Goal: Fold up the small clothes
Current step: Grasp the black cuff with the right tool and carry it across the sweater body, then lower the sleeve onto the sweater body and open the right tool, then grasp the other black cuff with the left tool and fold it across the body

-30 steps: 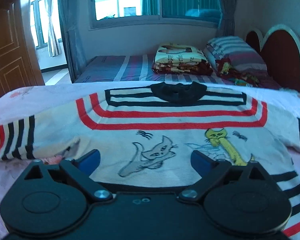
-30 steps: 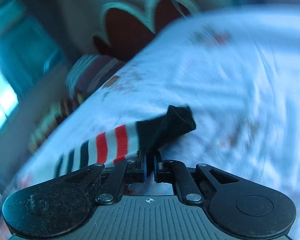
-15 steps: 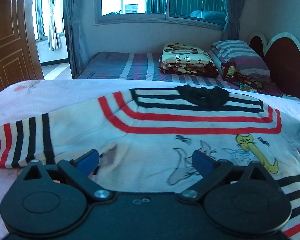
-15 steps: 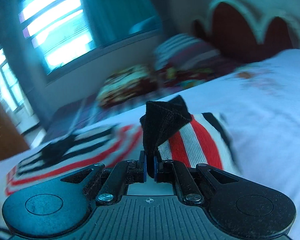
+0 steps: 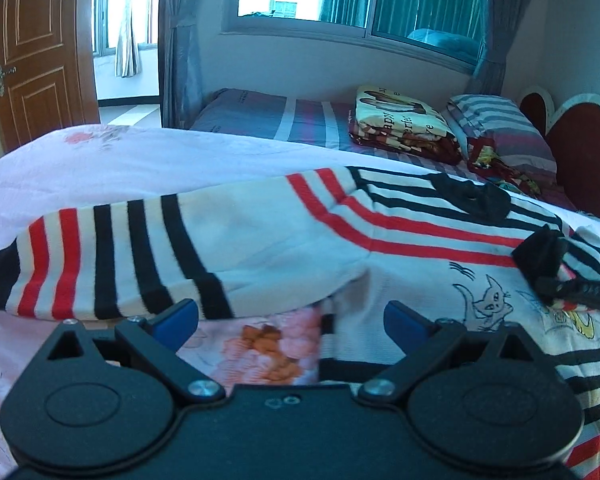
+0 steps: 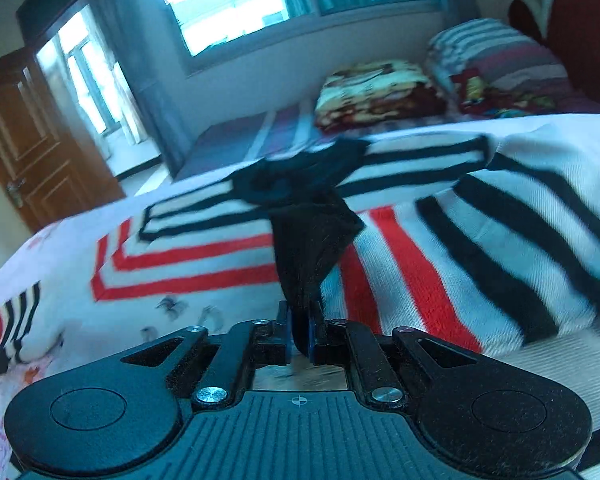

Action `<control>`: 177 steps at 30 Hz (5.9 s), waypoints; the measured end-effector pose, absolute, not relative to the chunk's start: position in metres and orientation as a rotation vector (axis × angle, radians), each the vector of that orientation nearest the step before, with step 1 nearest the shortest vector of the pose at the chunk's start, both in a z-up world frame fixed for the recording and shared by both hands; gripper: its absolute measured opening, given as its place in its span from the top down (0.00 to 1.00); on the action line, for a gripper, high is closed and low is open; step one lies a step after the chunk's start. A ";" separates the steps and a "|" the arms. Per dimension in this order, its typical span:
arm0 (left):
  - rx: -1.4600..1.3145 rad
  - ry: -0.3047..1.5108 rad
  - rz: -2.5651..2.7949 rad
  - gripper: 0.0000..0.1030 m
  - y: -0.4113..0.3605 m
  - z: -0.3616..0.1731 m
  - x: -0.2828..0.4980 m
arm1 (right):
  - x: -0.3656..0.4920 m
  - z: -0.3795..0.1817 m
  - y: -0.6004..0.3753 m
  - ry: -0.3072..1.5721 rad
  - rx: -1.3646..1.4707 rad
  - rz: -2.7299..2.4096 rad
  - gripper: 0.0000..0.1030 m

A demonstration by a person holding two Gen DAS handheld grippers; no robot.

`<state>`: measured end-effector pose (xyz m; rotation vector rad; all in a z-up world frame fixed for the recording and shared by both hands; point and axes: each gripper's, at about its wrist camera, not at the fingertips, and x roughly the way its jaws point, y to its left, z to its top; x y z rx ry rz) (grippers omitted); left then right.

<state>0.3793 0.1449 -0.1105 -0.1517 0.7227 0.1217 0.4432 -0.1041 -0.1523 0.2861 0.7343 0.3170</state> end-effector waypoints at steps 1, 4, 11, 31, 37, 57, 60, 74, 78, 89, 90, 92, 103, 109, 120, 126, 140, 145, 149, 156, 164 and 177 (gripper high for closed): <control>-0.155 0.722 0.113 0.04 0.147 -0.111 0.380 | 0.448 -0.154 -0.098 0.728 0.268 0.314 0.83; -0.168 0.716 0.080 0.04 0.147 -0.109 0.385 | 0.444 -0.148 -0.092 0.694 0.280 0.344 0.72; -0.288 0.681 -0.169 0.21 0.089 -0.103 0.422 | 0.421 -0.126 -0.135 0.585 0.402 0.216 0.72; -0.286 0.782 -0.219 0.96 0.040 -0.143 0.494 | 0.387 -0.129 -0.297 0.575 0.829 -0.014 0.36; -0.259 0.795 -0.212 0.96 0.045 -0.142 0.496 | 0.405 -0.142 -0.309 0.592 1.025 0.094 0.36; -0.144 0.800 -0.174 0.96 0.039 -0.144 0.504 | 0.412 -0.157 -0.333 0.672 0.935 0.055 0.94; -0.144 0.804 -0.169 0.96 0.039 -0.145 0.504 | 0.413 -0.152 -0.331 0.690 0.903 0.072 0.93; -0.113 0.686 -0.042 0.53 0.038 -0.117 0.481 | 0.432 -0.109 -0.296 0.585 0.436 0.138 0.86; -0.030 0.667 -0.173 0.52 -0.010 -0.117 0.500 | 0.475 -0.123 -0.258 0.611 0.328 0.253 0.86; 0.034 0.691 -0.143 0.49 -0.036 -0.157 0.522 | 0.554 -0.167 -0.241 0.675 0.245 0.250 1.00; 0.024 0.685 -0.133 0.49 -0.028 -0.157 0.520 | 0.557 -0.168 -0.253 0.673 0.255 0.220 1.00; 0.020 0.680 -0.132 0.49 -0.024 -0.157 0.518 | 0.564 -0.171 -0.272 0.694 0.321 0.258 1.00; 0.053 0.706 -0.080 0.50 -0.024 -0.150 0.522 | 0.596 -0.166 -0.309 0.679 0.281 0.138 0.98; 0.018 0.663 0.029 0.51 -0.007 -0.143 0.515 | 0.601 -0.168 -0.318 0.672 0.353 0.171 0.43; 0.032 0.716 0.089 0.89 -0.003 -0.153 0.525 | 0.596 -0.172 -0.302 0.656 0.227 0.143 0.93; 0.148 0.667 0.144 0.64 -0.011 -0.139 0.516 | 0.582 -0.158 -0.299 0.610 0.198 0.103 0.76; 0.157 0.630 -0.072 0.35 -0.041 -0.136 0.494 | 0.519 -0.142 -0.285 0.592 0.200 0.273 0.76; 0.125 0.682 -0.089 0.34 -0.032 -0.157 0.494 | 0.475 -0.155 -0.280 0.671 0.152 0.325 0.98; 0.062 0.698 -0.064 0.28 -0.026 -0.155 0.493 | 0.471 -0.168 -0.266 0.686 0.100 0.287 1.00; 0.057 0.720 -0.042 0.31 -0.019 -0.153 0.476 | 0.470 -0.165 -0.254 0.718 0.107 0.263 1.00; -0.192 0.632 0.112 0.39 0.085 -0.136 0.393 | 0.447 -0.129 -0.246 0.677 0.209 0.209 1.00; -0.834 0.494 0.406 0.43 0.335 -0.148 0.317 | 0.464 -0.107 -0.136 0.674 0.391 0.251 1.00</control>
